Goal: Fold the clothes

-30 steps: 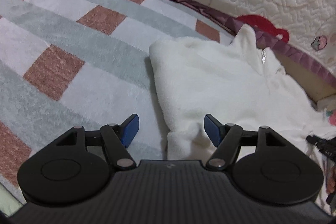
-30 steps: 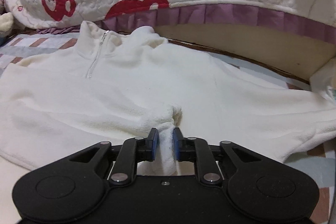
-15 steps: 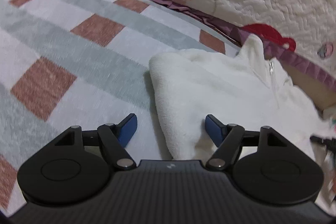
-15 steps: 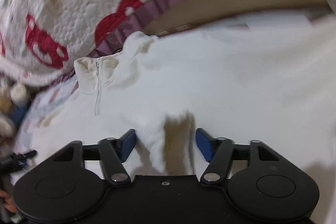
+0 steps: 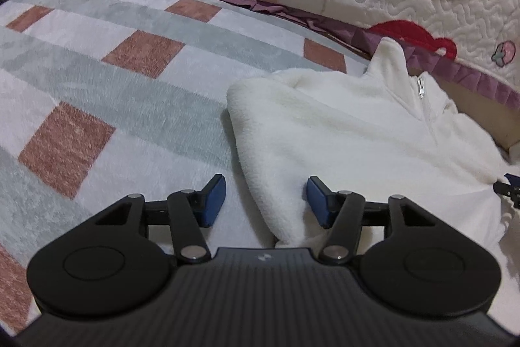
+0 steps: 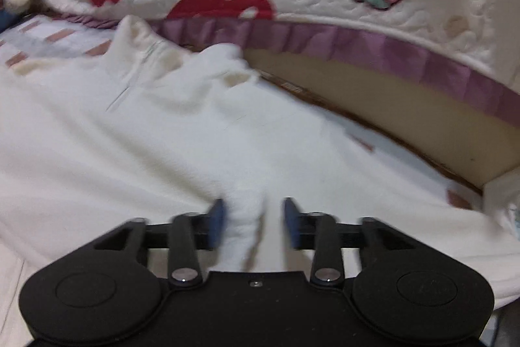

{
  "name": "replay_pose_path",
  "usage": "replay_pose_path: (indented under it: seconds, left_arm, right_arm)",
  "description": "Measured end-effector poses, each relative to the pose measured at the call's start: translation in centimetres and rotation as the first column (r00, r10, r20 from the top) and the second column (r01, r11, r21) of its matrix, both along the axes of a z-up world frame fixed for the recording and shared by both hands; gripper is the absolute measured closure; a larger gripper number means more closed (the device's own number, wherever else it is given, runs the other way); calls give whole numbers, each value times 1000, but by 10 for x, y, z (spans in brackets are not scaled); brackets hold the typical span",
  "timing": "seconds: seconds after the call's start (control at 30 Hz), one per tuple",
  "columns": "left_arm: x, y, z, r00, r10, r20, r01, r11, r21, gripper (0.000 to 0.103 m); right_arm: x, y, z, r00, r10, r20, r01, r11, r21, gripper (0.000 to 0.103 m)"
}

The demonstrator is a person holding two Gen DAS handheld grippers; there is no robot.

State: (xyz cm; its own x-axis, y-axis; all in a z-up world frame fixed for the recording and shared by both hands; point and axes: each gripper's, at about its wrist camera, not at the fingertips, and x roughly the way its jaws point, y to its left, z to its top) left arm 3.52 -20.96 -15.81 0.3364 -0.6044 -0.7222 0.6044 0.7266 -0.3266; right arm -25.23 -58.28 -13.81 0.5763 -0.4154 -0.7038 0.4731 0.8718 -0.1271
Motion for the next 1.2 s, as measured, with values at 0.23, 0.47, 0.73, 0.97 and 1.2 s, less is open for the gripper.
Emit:
replay_pose_path:
  seconds: [0.23,0.47,0.73,0.97,1.2]
  left_arm:
    - [20,-10,-3,998,34,-52,-37,998,-60,47]
    - [20,-32,-3,999,-48,-15,47,998,-37,78]
    - [1,-46,8,988,-100,115,96,995,38,88]
    - [-4,-48,16,978,-90,187,82,995,53,88]
    - [-3,-50,13,978,-70,199,56,996,76,88]
  right_arm:
    - [27,-50,34,986,0,167,-35,977,210,36]
    - [115,-82,8,988,113,-106,-102,989,108,36]
    - [145,-123,-15,998,50,-24,-39,937,346,35]
    - [147,-86,-13,991,136,-3,-134,979,154,87]
    - [122,-78,8,996,49,80,-54,996,73,89]
